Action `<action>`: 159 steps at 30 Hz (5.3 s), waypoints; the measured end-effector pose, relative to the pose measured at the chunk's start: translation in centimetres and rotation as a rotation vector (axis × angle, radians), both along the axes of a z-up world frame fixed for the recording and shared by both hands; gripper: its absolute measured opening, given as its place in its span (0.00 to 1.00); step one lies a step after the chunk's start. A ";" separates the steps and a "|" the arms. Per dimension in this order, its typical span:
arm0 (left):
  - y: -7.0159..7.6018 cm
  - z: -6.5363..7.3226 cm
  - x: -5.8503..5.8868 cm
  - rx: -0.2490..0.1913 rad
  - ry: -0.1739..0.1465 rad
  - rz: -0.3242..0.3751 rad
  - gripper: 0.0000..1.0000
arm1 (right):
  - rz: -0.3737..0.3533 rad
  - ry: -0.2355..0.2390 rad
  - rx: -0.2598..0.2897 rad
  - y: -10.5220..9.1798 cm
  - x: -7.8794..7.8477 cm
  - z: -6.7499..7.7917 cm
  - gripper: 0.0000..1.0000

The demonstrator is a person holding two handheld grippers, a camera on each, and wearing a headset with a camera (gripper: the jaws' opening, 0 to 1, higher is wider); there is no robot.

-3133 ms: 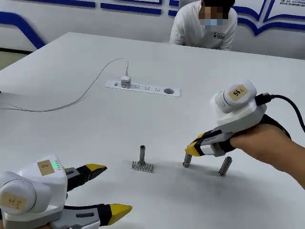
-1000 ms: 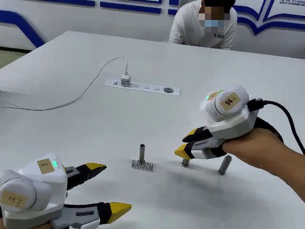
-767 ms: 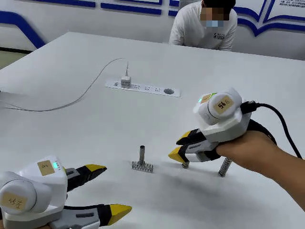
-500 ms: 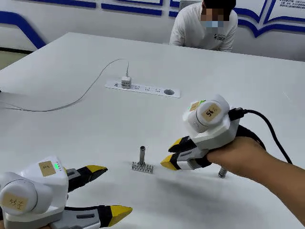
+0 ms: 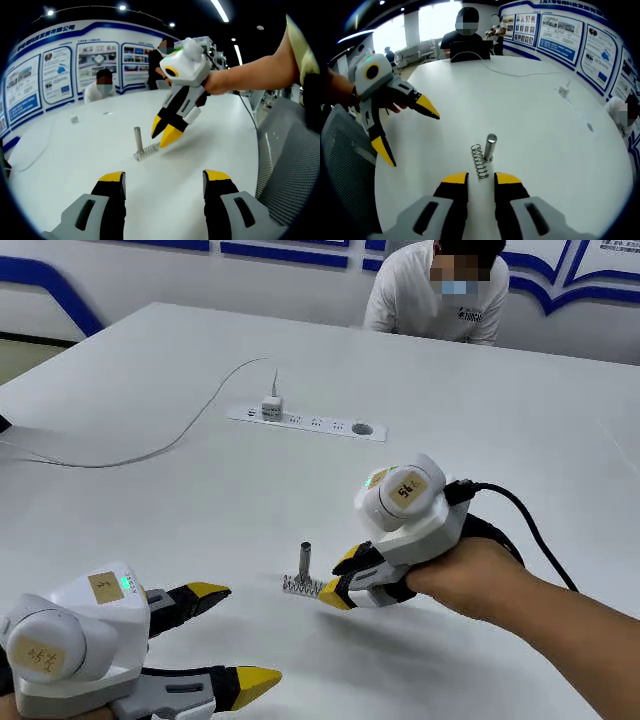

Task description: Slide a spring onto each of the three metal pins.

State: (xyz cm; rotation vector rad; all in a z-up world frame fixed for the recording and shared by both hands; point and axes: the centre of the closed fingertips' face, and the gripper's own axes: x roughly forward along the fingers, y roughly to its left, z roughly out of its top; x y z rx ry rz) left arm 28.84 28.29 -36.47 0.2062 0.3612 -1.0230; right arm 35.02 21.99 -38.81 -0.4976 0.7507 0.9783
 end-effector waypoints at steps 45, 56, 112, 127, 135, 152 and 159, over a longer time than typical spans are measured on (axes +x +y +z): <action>0.2 0.1 0.1 0.021 -0.005 -0.007 0.62 | 0.101 0.030 -0.036 -0.4 -2.4 -0.6 0.11; -1.2 0.7 -0.2 0.023 -0.020 -0.056 0.58 | 0.178 0.025 -0.036 -0.5 -5.5 1.5 0.11; -5.0 0.7 -3.7 0.084 -0.093 -0.291 0.12 | 0.353 0.027 -0.057 0.6 -10.5 5.0 0.11; -5.1 1.4 -3.4 0.069 -0.099 -0.279 0.12 | 0.321 -0.034 0.077 2.7 -9.9 7.4 0.11; -5.3 1.7 -3.4 0.055 -0.102 -0.280 0.12 | 0.307 -0.066 0.127 3.8 -9.6 8.2 0.11; -5.5 2.1 -3.2 0.048 -0.108 -0.276 0.12 | 0.298 -0.101 0.160 4.9 -9.3 8.6 0.11; -5.5 2.1 -2.9 0.047 -0.112 -0.265 0.13 | 0.289 -0.109 0.163 4.7 -8.9 8.8 0.11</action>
